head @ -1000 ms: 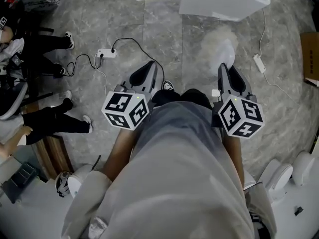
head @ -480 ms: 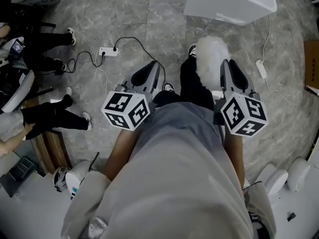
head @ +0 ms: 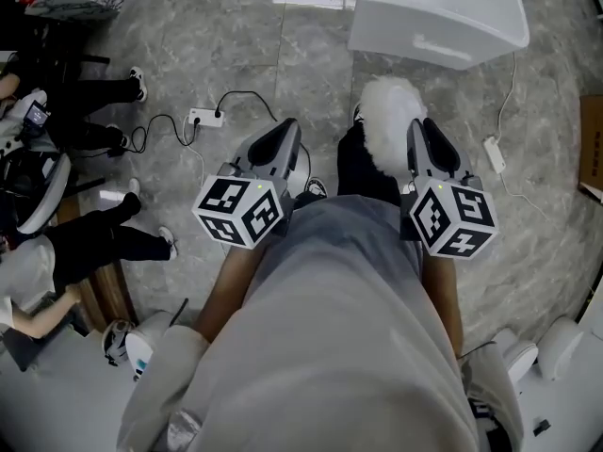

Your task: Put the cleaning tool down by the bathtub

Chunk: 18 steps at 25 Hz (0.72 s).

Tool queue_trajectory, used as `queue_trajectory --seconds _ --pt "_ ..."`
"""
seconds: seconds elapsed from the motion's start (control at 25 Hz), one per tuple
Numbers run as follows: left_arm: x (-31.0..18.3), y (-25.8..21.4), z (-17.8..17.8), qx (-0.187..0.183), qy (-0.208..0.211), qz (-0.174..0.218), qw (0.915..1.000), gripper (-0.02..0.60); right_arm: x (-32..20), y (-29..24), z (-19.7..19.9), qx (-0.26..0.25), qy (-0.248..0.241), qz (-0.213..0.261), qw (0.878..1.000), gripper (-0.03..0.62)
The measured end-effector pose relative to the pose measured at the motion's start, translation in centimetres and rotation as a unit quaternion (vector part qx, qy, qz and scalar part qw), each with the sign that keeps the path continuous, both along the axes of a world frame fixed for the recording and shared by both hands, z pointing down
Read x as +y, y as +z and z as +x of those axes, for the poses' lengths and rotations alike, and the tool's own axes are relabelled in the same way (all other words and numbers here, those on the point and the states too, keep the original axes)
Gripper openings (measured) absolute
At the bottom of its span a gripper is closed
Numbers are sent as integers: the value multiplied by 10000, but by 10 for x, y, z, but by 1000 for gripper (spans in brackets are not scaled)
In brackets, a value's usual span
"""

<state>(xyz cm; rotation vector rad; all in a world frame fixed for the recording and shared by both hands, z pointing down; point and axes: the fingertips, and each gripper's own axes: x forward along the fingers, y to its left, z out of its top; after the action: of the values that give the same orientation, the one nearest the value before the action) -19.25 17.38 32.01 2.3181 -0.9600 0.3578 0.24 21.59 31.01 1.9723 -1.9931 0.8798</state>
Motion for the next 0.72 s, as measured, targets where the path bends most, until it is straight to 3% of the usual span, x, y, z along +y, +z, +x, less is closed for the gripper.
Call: queue_trajectory --seconds 0.72 --pt "-133 -1 101 -320 -93 81 9994 9 -144 17 101 -247 -242 47 9994 75"
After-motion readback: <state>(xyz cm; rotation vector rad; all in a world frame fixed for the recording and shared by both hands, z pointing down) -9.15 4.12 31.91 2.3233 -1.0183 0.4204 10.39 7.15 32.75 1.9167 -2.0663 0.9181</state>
